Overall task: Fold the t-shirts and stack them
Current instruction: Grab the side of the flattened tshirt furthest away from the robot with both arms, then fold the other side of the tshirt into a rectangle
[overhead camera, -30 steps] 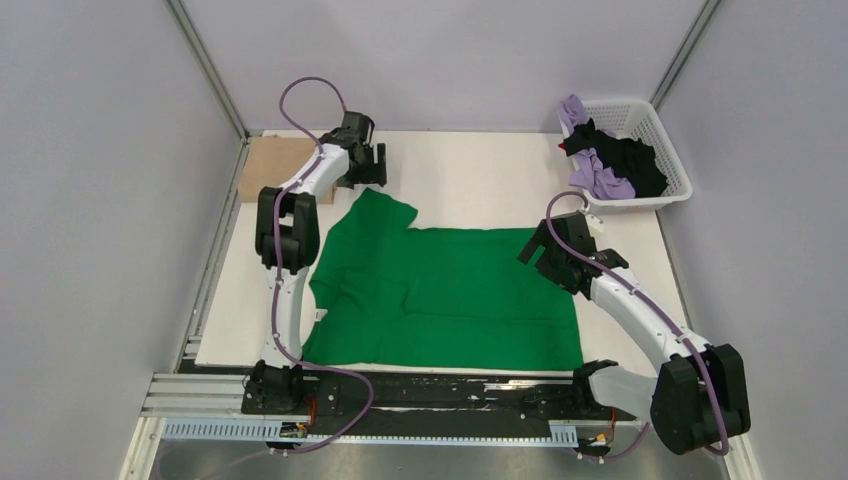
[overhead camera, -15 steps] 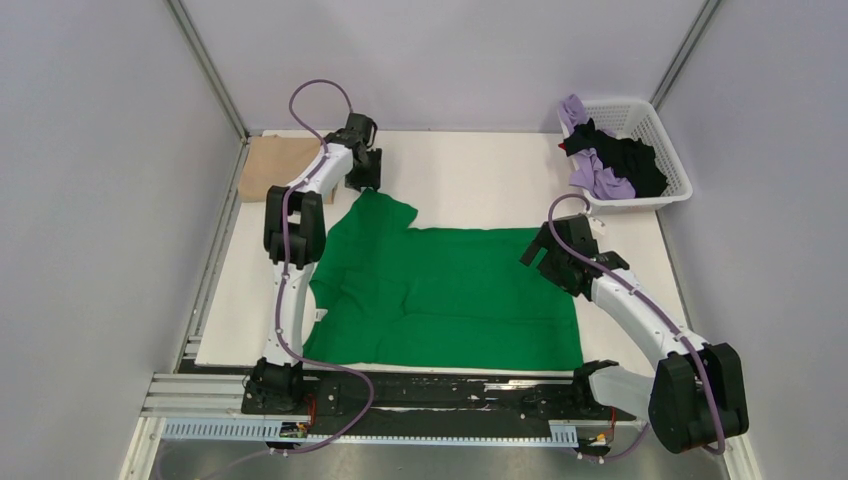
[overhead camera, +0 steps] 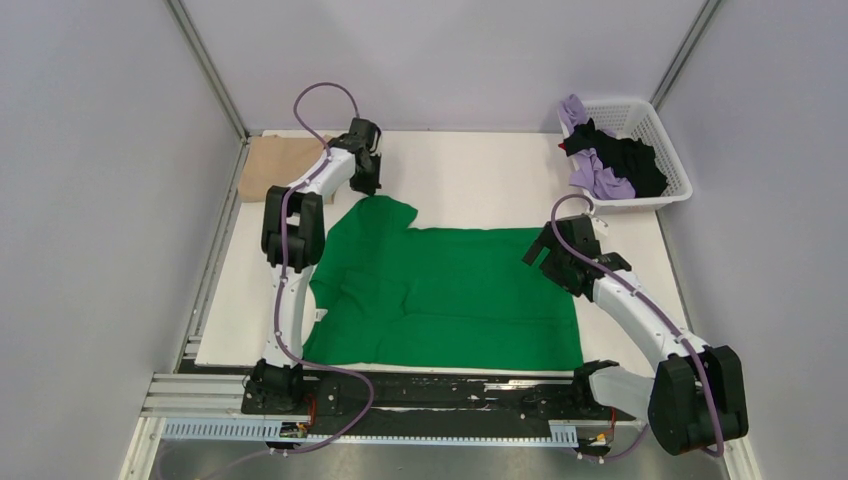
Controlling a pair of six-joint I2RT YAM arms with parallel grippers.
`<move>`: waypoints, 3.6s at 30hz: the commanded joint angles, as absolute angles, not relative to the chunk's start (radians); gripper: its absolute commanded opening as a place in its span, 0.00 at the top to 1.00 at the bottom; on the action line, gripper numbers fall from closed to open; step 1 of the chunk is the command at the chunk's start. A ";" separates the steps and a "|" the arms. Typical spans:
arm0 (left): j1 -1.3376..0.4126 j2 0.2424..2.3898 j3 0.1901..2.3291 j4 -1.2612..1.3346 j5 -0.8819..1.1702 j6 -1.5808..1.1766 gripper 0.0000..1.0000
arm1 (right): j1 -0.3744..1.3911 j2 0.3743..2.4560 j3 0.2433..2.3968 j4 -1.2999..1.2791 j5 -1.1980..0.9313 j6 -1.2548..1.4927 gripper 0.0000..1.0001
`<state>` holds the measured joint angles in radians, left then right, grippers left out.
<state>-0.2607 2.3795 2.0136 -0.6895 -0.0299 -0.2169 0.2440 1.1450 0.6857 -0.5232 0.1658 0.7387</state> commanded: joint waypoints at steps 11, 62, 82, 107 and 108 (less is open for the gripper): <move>-0.278 2.138 1.794 -0.561 0.060 -0.238 1.00 | 0.198 1.355 0.930 -0.489 0.271 0.734 0.00; -0.325 1.457 1.164 -0.381 0.106 -0.262 1.00 | 0.234 1.854 1.406 -0.767 0.488 0.594 1.00; -0.400 0.942 0.827 -0.567 0.003 -0.497 1.00 | 0.288 1.426 1.032 -0.882 0.451 0.658 1.00; -0.517 0.807 0.656 -0.895 0.047 -0.805 0.88 | 0.328 1.430 0.908 -1.007 0.387 0.758 0.83; -0.532 0.808 0.656 -0.919 0.068 -0.819 0.85 | 0.330 1.417 0.903 -1.020 0.381 0.769 0.77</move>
